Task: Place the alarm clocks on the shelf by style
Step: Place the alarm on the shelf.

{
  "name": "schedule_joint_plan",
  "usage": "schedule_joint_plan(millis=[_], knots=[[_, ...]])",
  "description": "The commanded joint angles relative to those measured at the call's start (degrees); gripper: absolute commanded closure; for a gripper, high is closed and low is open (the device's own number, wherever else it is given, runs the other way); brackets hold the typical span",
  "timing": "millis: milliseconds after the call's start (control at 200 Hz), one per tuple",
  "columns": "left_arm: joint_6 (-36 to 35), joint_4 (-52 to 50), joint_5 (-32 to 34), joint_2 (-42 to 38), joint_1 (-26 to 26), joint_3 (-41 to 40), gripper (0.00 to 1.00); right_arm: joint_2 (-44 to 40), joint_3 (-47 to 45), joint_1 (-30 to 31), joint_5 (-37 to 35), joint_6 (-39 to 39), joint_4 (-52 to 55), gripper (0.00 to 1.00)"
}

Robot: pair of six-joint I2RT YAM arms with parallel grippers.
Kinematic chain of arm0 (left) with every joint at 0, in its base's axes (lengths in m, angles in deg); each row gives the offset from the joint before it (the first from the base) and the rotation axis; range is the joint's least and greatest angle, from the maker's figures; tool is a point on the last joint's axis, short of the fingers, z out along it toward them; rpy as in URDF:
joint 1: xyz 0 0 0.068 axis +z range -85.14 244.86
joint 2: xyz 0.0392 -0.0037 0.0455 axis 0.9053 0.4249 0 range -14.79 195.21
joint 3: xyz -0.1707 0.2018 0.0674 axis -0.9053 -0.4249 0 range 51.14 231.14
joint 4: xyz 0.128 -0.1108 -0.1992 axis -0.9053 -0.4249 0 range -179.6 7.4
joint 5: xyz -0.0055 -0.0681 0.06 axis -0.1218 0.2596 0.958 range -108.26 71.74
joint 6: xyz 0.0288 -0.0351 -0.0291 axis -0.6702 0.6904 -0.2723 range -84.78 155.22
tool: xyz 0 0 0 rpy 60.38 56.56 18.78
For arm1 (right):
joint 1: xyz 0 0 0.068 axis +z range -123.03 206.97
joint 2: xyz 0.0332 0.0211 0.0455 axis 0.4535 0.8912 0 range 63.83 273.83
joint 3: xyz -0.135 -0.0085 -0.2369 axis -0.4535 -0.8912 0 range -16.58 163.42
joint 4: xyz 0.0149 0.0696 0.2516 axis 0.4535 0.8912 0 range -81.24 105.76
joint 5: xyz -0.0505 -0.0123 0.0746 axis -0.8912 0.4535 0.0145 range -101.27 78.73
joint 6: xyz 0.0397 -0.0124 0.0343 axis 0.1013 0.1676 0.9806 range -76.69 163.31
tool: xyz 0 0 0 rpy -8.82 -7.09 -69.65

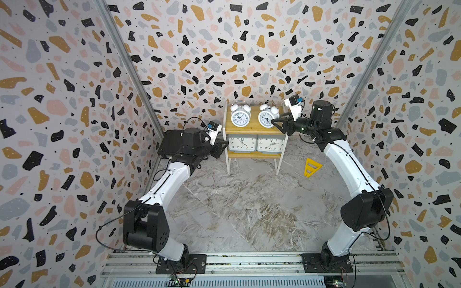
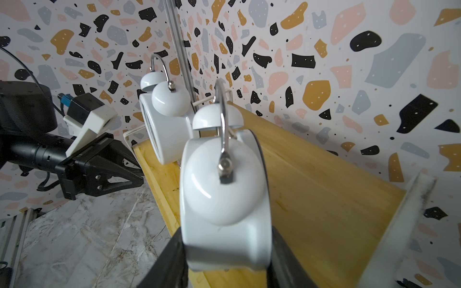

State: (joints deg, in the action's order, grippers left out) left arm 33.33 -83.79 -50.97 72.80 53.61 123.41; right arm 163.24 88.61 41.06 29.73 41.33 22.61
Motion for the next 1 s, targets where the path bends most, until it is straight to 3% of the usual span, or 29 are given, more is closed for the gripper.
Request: schedule_joint_plan(millis=[0,415,766,991], knots=[[-0.18,2.42,-1.39,0.03,0.43,2.69,0.71,-0.79,2.89,-0.36,1.44,-0.57,-2.04,0.72],[0.05,2.51,-2.09,0.04,0.43,2.49,0.76,-2.07,0.24,-0.55,0.84,0.71,-2.71,0.59],[0.07,2.38,-2.31,-0.14,0.46,2.05,0.79,-2.28,-0.19,-0.9,0.23,0.4,-2.42,0.38],[0.02,2.33,-2.47,-0.14,0.44,1.92,0.8,-2.62,-0.08,-0.9,-0.69,-0.24,-1.9,0.34]])
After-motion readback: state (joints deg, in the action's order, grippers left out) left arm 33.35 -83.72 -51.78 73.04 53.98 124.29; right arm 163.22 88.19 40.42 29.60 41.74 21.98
